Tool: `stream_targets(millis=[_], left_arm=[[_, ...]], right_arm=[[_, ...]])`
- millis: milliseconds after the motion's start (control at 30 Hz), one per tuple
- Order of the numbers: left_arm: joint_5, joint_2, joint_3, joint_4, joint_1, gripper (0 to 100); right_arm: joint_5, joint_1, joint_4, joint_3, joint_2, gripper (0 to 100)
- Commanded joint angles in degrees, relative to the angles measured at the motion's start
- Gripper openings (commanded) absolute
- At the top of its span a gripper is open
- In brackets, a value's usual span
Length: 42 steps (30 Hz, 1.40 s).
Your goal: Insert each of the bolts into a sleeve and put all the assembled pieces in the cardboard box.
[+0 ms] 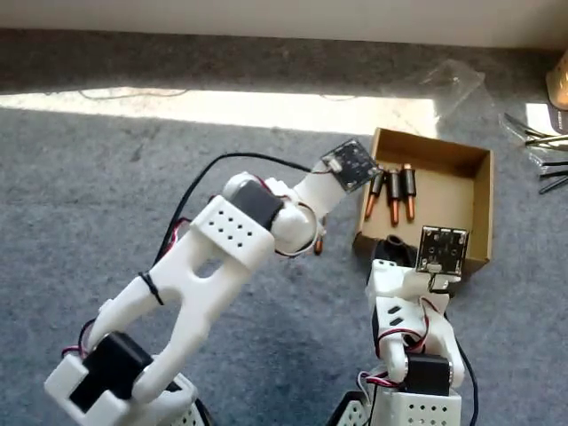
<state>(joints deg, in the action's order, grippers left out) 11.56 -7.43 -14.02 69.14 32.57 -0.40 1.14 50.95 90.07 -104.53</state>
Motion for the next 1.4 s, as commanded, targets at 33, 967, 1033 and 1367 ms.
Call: stream_targets(millis=[33,967,1033,1367], left_arm=[[-12.0,8.1,11.4,-0.2,0.8,5],[-25.5,51.4,55.4,2.3,-3.8,5],[-26.2,52.9,56.3,2.4,-4.1,5],[-32.7,54.6,56.2,3.0,-4.7,17]], right_arm=[[-0.4,-0.7,-1.7,-0.7,-0.7,0.5],[-0.4,-0.7,-1.7,-0.6,-0.7,0.5],[-0.4,-0.7,-1.7,-0.6,-0.7,0.5],[-0.4,-0.7,-1.7,-0.6,-0.7,0.5]])
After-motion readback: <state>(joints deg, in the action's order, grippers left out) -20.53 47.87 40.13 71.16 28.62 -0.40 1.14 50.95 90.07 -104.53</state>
